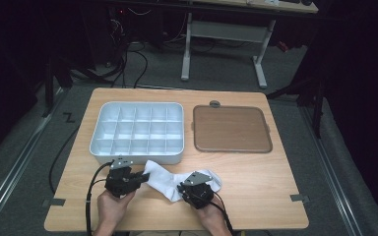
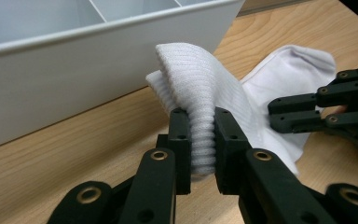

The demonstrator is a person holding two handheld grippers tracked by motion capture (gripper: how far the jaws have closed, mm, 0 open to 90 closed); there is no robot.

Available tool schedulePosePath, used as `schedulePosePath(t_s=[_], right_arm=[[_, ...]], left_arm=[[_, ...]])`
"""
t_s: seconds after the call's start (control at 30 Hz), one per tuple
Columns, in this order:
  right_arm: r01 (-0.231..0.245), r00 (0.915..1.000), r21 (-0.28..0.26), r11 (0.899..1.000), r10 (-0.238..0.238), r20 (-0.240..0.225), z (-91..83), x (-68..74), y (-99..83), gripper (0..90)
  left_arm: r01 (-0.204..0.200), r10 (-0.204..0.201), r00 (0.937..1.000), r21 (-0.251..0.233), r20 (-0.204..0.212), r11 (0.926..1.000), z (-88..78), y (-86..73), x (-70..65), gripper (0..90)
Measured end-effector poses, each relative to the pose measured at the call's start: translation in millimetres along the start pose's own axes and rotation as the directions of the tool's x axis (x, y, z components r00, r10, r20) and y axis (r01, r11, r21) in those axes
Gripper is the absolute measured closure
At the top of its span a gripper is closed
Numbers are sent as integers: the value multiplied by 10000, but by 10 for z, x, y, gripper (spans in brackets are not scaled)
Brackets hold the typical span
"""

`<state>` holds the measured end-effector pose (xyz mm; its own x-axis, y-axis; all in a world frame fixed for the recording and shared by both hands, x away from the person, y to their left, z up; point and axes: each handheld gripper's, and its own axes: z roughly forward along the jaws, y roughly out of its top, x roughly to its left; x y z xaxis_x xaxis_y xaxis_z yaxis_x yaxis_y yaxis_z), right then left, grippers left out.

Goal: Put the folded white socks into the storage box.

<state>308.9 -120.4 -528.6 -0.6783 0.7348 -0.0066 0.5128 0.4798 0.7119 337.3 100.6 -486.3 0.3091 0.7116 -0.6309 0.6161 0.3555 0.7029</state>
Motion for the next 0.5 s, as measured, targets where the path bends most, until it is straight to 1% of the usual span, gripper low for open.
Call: schedulePosePath(t_s=[0.17, 0.23, 0.27, 0.33, 0.4, 0.47, 0.5], right_arm=[[75, 10000, 37, 10000, -74, -59, 25, 52, 29, 811], [60, 9999, -1, 10000, -60, -82, 39, 69, 36, 811], [-73, 9999, 45, 10000, 74, -104, 40, 84, 41, 811], [69, 9999, -44, 10000, -69, -149, 57, 96, 50, 811], [62, 9999, 25, 10000, -62, -152, 65, 123, 67, 811], [156, 9998, 82, 9998, -154, -161, 72, 144, 80, 811], [141, 9997, 12, 9999, -140, -185, 83, 152, 82, 811]], left_arm=[[-3, 4, 9997, -62, 228, 10000, -53, 58, -41, 797], [218, -214, 9990, -105, 385, 9997, -74, 86, -51, 796], [194, -190, 9990, -97, 403, 9998, -84, 95, -46, 796], [337, -331, 9987, -135, 398, 9993, -97, 110, -50, 796], [312, -306, 9986, -133, 420, 9994, -107, 117, -51, 797], [273, -263, 9982, -176, 545, 9995, -137, 138, -79, 797], [269, -256, 9978, -200, 606, 9994, -143, 147, -87, 797]])
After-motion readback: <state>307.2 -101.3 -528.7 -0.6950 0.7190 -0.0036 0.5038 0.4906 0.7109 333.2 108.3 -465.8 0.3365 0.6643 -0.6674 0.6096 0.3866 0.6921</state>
